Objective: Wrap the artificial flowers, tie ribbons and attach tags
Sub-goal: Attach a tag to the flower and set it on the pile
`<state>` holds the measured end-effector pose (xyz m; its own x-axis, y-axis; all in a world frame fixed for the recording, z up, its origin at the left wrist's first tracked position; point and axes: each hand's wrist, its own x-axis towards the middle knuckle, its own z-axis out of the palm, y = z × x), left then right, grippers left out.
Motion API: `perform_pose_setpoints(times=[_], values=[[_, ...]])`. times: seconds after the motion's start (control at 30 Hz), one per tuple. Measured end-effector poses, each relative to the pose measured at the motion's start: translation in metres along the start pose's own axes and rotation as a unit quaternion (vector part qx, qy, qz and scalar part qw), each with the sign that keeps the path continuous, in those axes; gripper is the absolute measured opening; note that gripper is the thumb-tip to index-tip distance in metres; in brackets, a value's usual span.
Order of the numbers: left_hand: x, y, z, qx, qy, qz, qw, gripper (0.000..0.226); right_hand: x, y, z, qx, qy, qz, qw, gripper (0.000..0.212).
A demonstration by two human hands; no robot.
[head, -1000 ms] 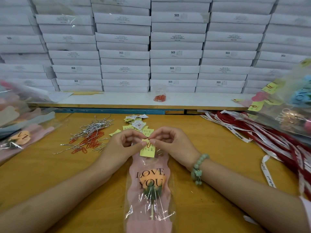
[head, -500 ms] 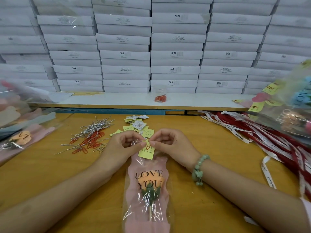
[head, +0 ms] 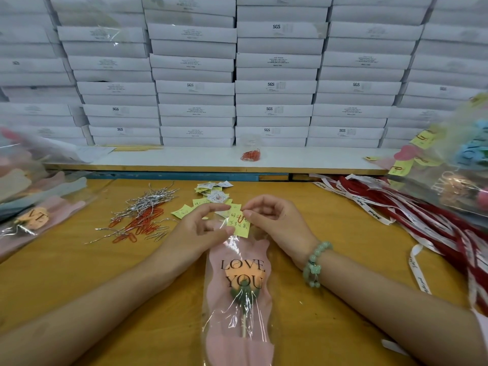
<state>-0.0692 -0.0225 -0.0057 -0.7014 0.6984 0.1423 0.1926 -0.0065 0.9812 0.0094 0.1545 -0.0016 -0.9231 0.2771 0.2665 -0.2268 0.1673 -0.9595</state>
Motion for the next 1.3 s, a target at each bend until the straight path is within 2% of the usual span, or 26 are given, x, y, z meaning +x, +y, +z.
perform_pose_setpoints(times=[0.3, 0.53, 0.77, 0.93, 1.03, 1.1, 1.17, 1.23, 1.3], values=[[0.000, -0.002, 0.000, 0.012, 0.001, 0.001, 1.000, 0.038, 0.001, 0.002, 0.000, -0.030, -0.017, 0.000, 0.999, 0.011], [0.001, -0.003, 0.000, 0.005, 0.006, -0.003, 1.000, 0.039, 0.001, 0.001, -0.003, -0.040, -0.037, -0.003, 0.999, 0.009], [0.000, 0.000, 0.001, -0.019, 0.000, -0.001, 1.000, 0.042, 0.002, 0.001, -0.005, -0.012, -0.046, 0.010, 0.999, 0.021], [-0.001, 0.002, 0.002, -0.015, 0.000, -0.003, 1.000, 0.045, 0.001, -0.002, -0.010, 0.008, -0.077, 0.026, 0.997, 0.025], [-0.003, 0.006, 0.002, -0.020, -0.009, -0.012, 1.000, 0.046, 0.002, -0.002, -0.013, 0.022, -0.067, 0.024, 0.997, 0.023], [-0.004, 0.009, 0.000, -0.025, -0.032, -0.037, 0.999, 0.047, 0.003, -0.002, -0.014, 0.037, -0.052, 0.024, 0.998, 0.021], [-0.006, 0.010, -0.002, -0.074, -0.088, -0.070, 0.991, 0.048, 0.004, -0.001, -0.015, 0.045, -0.038, 0.027, 0.998, 0.020], [-0.010, 0.013, -0.001, -0.134, -0.153, -0.102, 0.974, 0.040, 0.005, 0.000, -0.017, 0.057, -0.024, 0.030, 0.998, 0.019], [-0.014, 0.016, 0.001, -0.140, -0.202, -0.130, 0.961, 0.029, 0.006, 0.001, -0.018, 0.070, -0.006, 0.030, 0.997, 0.018]])
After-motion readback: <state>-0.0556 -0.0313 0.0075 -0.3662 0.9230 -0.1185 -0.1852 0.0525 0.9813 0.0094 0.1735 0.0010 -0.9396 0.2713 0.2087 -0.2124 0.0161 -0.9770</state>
